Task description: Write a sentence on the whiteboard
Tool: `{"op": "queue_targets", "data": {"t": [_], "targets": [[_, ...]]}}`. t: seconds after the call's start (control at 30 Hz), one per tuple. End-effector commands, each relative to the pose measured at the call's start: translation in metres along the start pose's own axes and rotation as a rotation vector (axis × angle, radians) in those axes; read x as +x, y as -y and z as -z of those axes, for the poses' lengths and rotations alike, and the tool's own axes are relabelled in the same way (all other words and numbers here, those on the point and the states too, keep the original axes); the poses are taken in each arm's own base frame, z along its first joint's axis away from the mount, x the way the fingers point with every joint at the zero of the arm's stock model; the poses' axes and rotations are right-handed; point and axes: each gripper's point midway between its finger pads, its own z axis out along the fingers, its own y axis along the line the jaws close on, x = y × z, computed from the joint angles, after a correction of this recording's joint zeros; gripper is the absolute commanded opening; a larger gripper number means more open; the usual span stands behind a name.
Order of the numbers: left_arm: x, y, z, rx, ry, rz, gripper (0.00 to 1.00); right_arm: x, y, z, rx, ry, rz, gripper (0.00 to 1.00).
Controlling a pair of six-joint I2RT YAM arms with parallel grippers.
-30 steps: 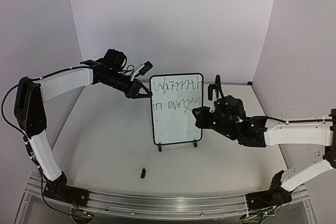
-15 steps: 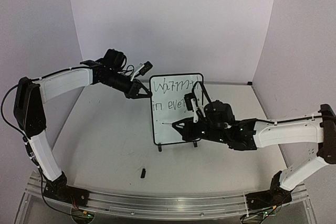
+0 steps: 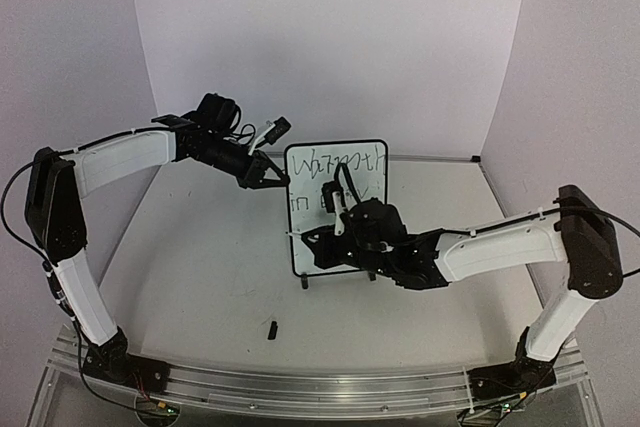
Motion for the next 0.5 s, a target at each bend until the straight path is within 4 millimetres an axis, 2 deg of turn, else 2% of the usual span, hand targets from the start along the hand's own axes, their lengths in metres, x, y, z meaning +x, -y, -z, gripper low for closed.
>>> {"op": "queue_targets", "data": {"t": [0.0, 0.27, 0.47], "targets": [[0.003, 0.002, 0.006, -0.041, -0.017, -0.044, 0.00, -0.024, 0.002, -0.003, 0.047, 0.092, -0.048, 0.00], [0.002, 0.002, 0.007, -0.042, -0.016, -0.045, 0.00, -0.025, 0.005, 0.005, 0.054, 0.103, -0.053, 0.00], [0.002, 0.002, 0.007, -0.044, -0.015, -0.047, 0.00, -0.027, 0.019, 0.007, 0.100, 0.123, -0.073, 0.00]]}}
